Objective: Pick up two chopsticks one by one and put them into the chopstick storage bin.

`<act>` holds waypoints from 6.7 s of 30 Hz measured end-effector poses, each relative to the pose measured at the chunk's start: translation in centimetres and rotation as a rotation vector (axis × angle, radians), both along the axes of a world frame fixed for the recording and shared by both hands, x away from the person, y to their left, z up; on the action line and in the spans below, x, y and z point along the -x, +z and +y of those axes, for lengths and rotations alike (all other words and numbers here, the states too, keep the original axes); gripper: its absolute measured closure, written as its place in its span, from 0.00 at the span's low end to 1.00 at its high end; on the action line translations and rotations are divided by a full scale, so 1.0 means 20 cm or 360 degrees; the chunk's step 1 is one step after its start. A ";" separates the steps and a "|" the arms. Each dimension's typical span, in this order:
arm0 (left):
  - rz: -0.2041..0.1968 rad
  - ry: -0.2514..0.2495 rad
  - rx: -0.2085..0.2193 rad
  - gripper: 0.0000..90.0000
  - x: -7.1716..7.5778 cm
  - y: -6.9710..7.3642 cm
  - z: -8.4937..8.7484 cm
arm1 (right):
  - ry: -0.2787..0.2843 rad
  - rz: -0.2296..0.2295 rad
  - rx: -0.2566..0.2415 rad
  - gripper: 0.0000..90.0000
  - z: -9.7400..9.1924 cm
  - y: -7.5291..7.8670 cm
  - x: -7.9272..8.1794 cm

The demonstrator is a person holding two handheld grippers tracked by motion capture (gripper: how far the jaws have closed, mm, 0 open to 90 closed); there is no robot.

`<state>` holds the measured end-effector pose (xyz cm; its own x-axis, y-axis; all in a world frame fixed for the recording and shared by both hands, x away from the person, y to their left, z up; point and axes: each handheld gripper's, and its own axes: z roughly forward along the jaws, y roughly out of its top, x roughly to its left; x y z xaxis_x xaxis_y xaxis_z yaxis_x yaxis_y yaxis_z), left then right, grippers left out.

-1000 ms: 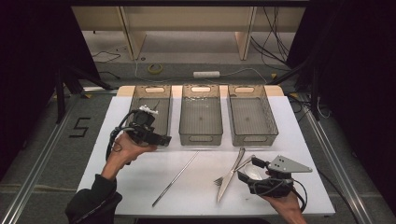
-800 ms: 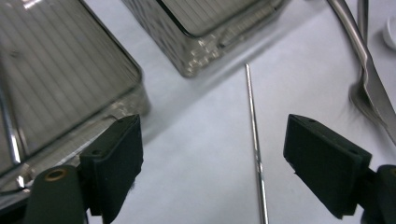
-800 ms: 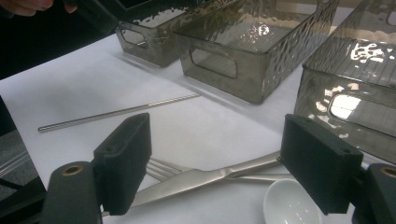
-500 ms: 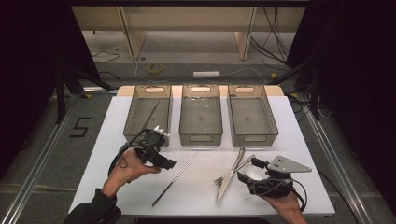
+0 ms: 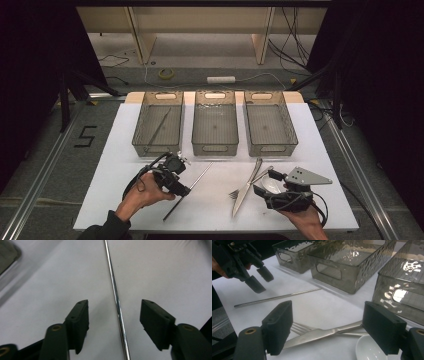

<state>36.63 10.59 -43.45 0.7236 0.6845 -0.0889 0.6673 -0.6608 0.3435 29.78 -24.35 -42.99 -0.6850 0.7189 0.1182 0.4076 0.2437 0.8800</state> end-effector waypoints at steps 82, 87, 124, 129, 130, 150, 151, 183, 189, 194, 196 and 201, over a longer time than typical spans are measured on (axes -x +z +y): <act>-0.0317 0.0015 0.0293 0.94 -0.03 0.24 0.09 | 0.0019 0.0017 0.0011 0.28 0.00 -0.01 -0.01; -0.0376 0.0070 0.0362 0.94 -0.07 0.30 0.12 | 0.0017 0.0019 0.0009 0.28 0.01 -0.01 -0.01; -0.0547 0.0605 0.0426 0.94 -0.63 0.31 0.48 | -0.0019 0.0024 -0.0015 0.29 -0.01 -0.01 -0.02; -0.0554 0.0652 0.0420 0.94 -0.68 0.31 0.51 | -0.0019 0.0026 -0.0017 0.29 -0.01 -0.02 -0.02; -0.0557 0.0660 0.0420 0.94 -0.69 0.31 0.52 | -0.0017 0.0024 -0.0017 0.29 -0.01 -0.01 -0.02; -0.0555 0.0826 0.0374 0.94 -0.79 0.19 0.64 | -0.0016 0.0027 -0.0017 0.29 -0.01 -0.02 -0.02; -0.0551 0.0822 0.0369 0.94 -0.79 0.18 0.64 | -0.0016 0.0027 -0.0017 0.29 -0.01 -0.02 -0.02; -0.0439 0.0849 0.0477 0.54 -0.77 0.11 0.63 | -0.0021 0.0029 -0.0017 0.29 -0.01 -0.02 -0.02; -0.0443 0.0786 0.0667 0.36 -0.66 0.13 0.62 | -0.0028 0.0033 -0.0010 0.29 -0.02 -0.02 -0.02; -0.0444 0.0734 0.0701 0.30 -0.58 0.15 0.60 | -0.0041 0.0026 0.0005 0.29 -0.03 -0.01 -0.02; -0.0462 0.0718 0.0722 0.29 -0.55 0.16 0.60 | -0.0047 0.0027 -0.0004 0.29 -0.03 0.00 -0.03; -0.0521 0.0674 0.0754 0.26 -0.47 0.19 0.57 | -0.0078 0.0042 0.0014 0.29 -0.05 0.00 -0.04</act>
